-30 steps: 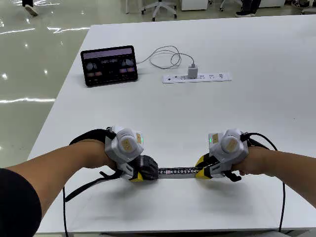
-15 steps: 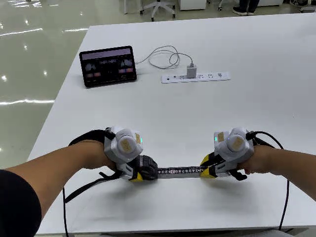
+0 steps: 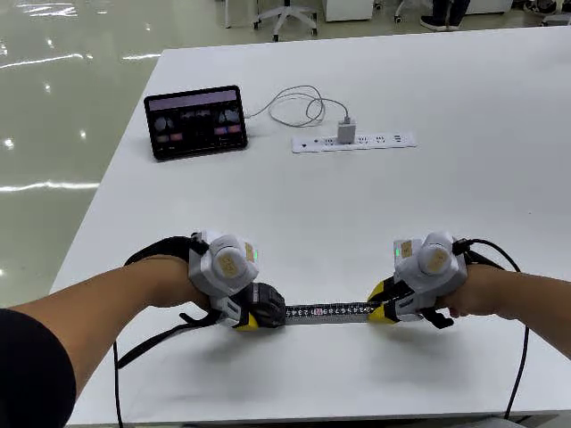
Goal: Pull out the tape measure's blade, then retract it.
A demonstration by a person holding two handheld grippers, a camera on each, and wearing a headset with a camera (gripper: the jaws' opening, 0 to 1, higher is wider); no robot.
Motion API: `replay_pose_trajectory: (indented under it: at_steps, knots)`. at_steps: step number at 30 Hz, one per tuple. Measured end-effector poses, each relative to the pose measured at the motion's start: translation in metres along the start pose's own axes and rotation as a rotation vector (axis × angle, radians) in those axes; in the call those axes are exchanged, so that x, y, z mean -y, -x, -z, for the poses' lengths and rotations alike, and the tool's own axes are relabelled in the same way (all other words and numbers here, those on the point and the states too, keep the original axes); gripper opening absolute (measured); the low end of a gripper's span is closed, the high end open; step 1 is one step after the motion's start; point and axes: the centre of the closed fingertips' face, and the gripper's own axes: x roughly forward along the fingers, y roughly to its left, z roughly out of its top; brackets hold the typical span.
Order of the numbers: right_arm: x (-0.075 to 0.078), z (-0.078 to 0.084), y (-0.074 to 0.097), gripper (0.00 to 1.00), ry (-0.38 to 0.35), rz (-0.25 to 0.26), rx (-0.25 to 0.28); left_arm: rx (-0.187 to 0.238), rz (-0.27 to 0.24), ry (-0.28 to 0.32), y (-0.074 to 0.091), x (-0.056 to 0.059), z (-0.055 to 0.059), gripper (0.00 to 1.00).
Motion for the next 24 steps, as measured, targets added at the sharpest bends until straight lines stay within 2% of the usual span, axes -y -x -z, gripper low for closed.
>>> replay_pose_trajectory:
  at_steps: [24]
  knots:
    - [0.003,0.018,0.018,0.11,-0.018,0.023,-0.009,-0.002,-0.002,-0.001,0.000,0.000,0.000,0.34]
